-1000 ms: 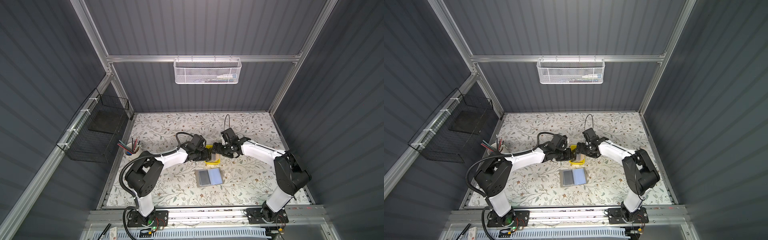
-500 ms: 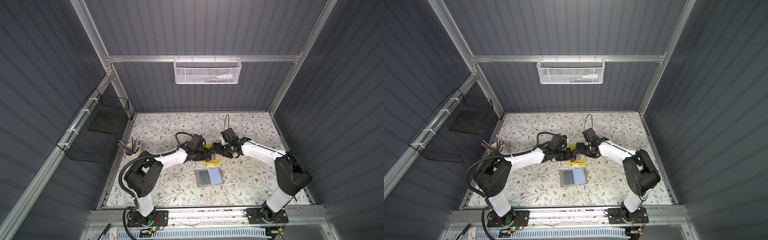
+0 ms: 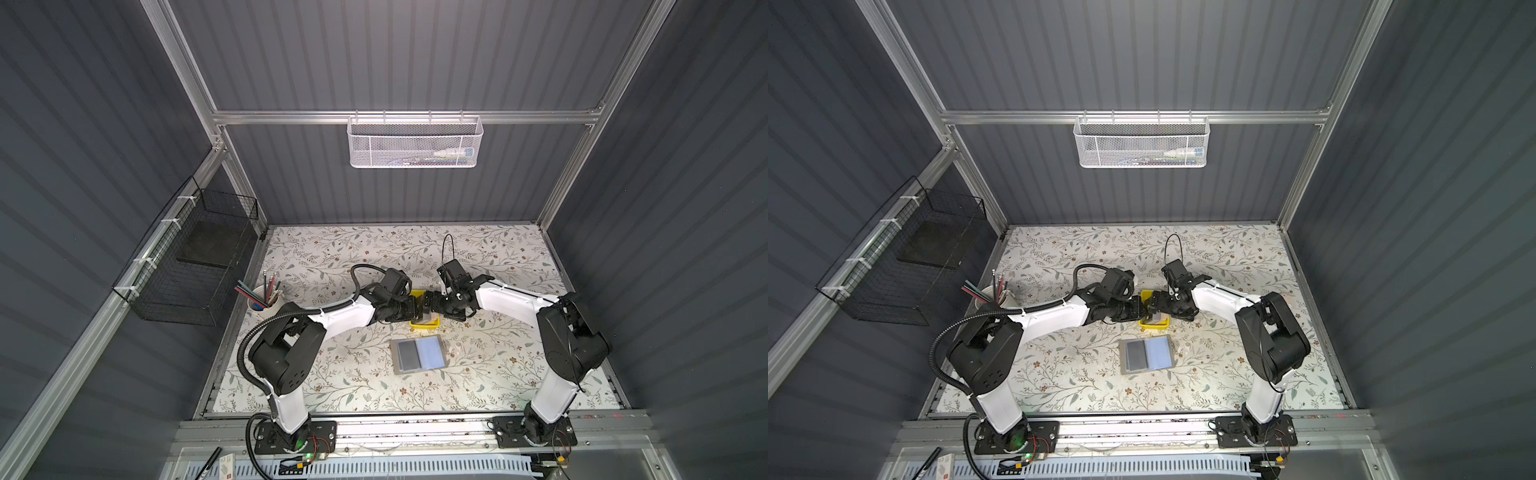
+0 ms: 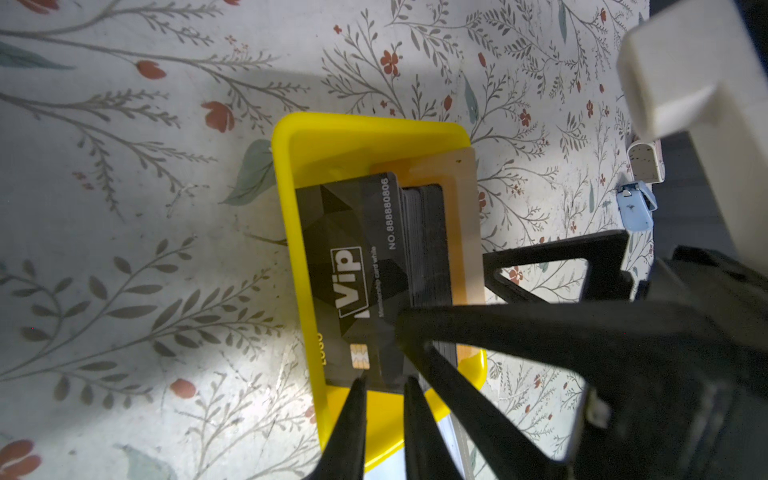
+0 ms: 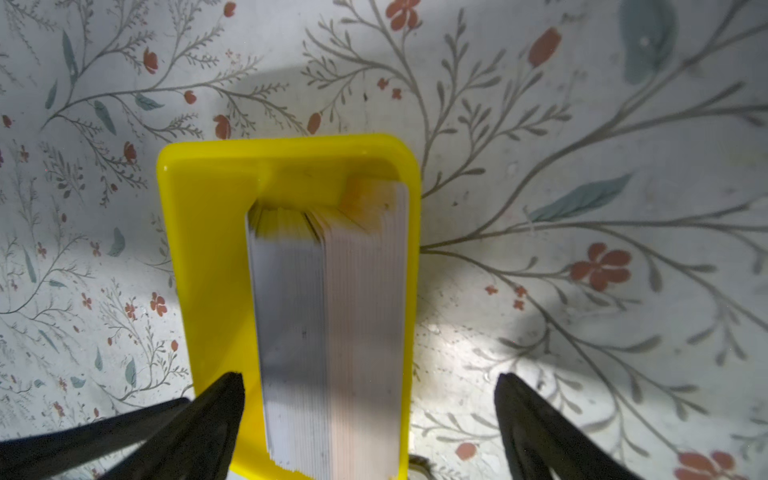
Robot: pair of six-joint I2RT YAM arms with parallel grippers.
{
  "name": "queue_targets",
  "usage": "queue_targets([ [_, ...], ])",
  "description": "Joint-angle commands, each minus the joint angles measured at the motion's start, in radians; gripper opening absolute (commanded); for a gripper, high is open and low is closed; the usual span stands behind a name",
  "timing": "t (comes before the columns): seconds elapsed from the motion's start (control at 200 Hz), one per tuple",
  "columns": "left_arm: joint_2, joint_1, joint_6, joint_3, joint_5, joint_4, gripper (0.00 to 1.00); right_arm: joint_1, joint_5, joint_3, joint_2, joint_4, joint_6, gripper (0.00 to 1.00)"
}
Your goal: Put the credit cards into the card holder
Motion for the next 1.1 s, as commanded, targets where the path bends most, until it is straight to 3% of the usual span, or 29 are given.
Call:
queue_targets([
  [0.0,-0.016,0.008,-0.009,-0.005,0.022,0.009,0.18,0.003,0.054,0.019,-0.005,-0.052,0.012,0.95],
  [0.235,-0.011,0.007,-0.011,-0.008,0.032,0.012,0.18,-0.004,0.079,-0.009,-0.045,-0.044,0.033,0.94],
  [0.56,-0.004,0.008,-0.022,-0.02,0.047,0.038,0.17,-0.001,-0.077,-0.054,-0.051,0.074,0.007,0.95],
  [1.096,0.009,0.008,-0.024,-0.005,0.059,0.046,0.17,0.011,-0.049,-0.073,-0.018,0.075,0.036,0.92],
])
